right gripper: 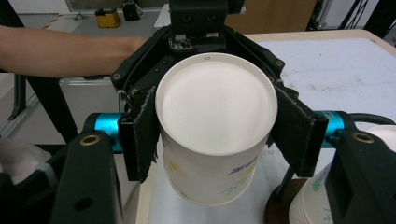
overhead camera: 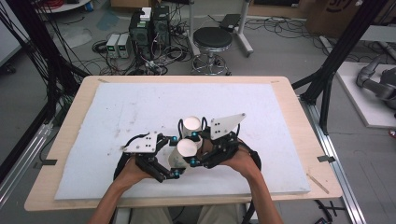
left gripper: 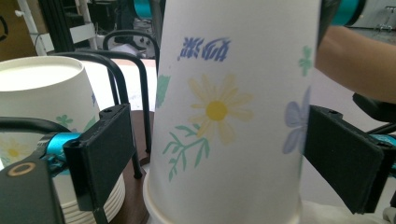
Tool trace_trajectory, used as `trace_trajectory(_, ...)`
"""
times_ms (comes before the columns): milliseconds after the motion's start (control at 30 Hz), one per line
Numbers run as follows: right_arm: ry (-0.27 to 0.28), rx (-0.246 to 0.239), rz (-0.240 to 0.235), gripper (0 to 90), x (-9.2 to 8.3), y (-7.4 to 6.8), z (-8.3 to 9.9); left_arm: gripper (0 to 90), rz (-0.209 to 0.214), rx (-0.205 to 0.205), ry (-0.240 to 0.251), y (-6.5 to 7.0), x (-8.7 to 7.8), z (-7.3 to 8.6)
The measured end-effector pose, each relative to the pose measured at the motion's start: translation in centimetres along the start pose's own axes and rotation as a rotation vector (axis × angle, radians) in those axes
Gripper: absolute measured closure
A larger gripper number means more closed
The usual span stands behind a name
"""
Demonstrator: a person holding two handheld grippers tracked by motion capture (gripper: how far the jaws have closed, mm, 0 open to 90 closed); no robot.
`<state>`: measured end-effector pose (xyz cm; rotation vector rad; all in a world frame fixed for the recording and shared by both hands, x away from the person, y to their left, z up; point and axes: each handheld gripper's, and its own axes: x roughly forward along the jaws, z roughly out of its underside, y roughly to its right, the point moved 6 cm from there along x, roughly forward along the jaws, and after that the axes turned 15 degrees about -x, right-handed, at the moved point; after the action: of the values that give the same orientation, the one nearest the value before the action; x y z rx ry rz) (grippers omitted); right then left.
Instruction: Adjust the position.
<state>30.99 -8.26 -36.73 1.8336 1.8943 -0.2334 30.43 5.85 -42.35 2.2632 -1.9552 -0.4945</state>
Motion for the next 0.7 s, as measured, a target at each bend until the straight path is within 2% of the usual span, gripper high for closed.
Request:
trace_trajectory(233, 0.002, 0.002, -0.011, 37.4, 0.21, -0.13, -0.01, 11.4, -0.007, -0.014, -0.029, -0.06, 0.45, 0.45)
trace_trajectory(367, 0.001, 0.0, -0.015, 37.4, 0.28, -0.15, -0.01, 13.4, -0.007, -0.011, -0.027, -0.06, 0.42, 0.48)
trace_trajectory(533, 0.001, 0.001, -0.01, 37.5, 0.17, -0.13, 0.01, 25.5, 0.014, -0.006, -0.033, 0.1, 0.32, 0.58)
trace_trajectory(700, -0.001, -0.003, -0.01, 37.5, 0.19, -0.14, 0.03, 27.3, 0.01, 0.004, -0.039, 0.17, 0.3, 0.62)
